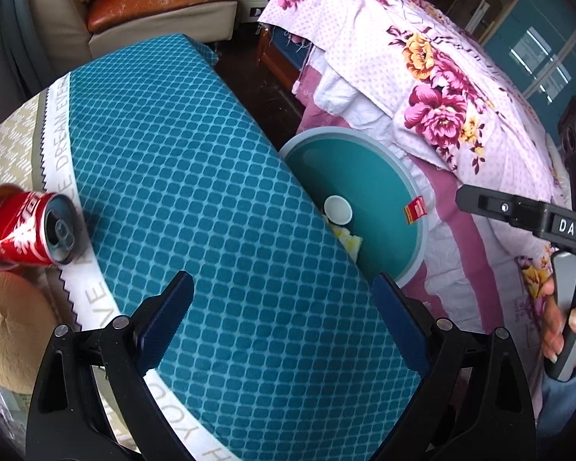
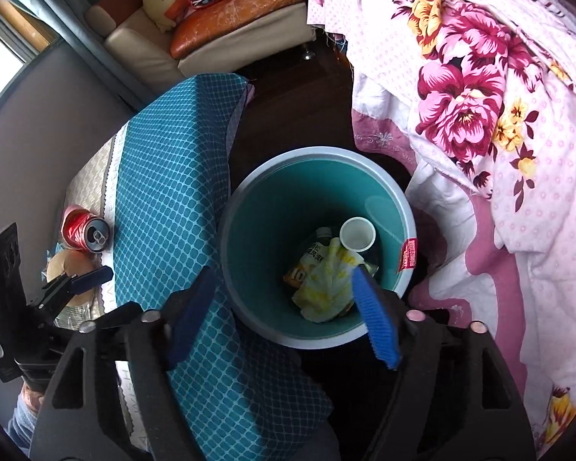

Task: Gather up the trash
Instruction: 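Open the right gripper to drop the yellow-white wrapper into the bin, then lower the left gripper onto the white medicine box and grasp it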

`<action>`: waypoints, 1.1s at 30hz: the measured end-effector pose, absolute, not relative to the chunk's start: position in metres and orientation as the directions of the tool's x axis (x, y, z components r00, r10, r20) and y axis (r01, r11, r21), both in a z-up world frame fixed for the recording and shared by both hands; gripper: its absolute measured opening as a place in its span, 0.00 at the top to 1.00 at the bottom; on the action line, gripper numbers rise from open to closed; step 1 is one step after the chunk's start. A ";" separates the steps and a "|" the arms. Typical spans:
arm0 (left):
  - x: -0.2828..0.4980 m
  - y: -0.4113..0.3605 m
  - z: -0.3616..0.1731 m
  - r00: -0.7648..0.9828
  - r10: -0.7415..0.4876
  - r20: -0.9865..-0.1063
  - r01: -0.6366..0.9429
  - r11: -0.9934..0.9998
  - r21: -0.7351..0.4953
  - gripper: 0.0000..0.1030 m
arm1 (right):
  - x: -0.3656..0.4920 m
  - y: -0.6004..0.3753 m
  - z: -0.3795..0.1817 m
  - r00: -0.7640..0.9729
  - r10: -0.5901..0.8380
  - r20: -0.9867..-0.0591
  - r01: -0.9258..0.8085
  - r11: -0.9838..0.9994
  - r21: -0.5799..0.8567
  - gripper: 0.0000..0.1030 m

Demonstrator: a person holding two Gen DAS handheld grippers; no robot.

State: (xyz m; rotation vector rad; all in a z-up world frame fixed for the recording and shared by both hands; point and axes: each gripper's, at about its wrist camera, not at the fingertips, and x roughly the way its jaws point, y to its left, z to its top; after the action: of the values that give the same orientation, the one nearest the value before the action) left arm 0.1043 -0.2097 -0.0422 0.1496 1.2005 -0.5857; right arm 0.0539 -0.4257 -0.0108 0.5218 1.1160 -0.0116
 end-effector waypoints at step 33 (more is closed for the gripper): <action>-0.007 -0.005 -0.062 0.155 -0.207 -0.966 0.543 0.835 -0.091 0.08 | 0.029 -0.241 0.010 0.283 0.354 -0.891 0.022 0.927 0.375 0.20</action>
State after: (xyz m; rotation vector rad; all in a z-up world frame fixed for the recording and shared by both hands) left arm -0.0070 -0.0046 -0.0621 0.3067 1.3117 -0.5489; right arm 0.0286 -0.2408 0.0103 0.3435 1.2710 0.2281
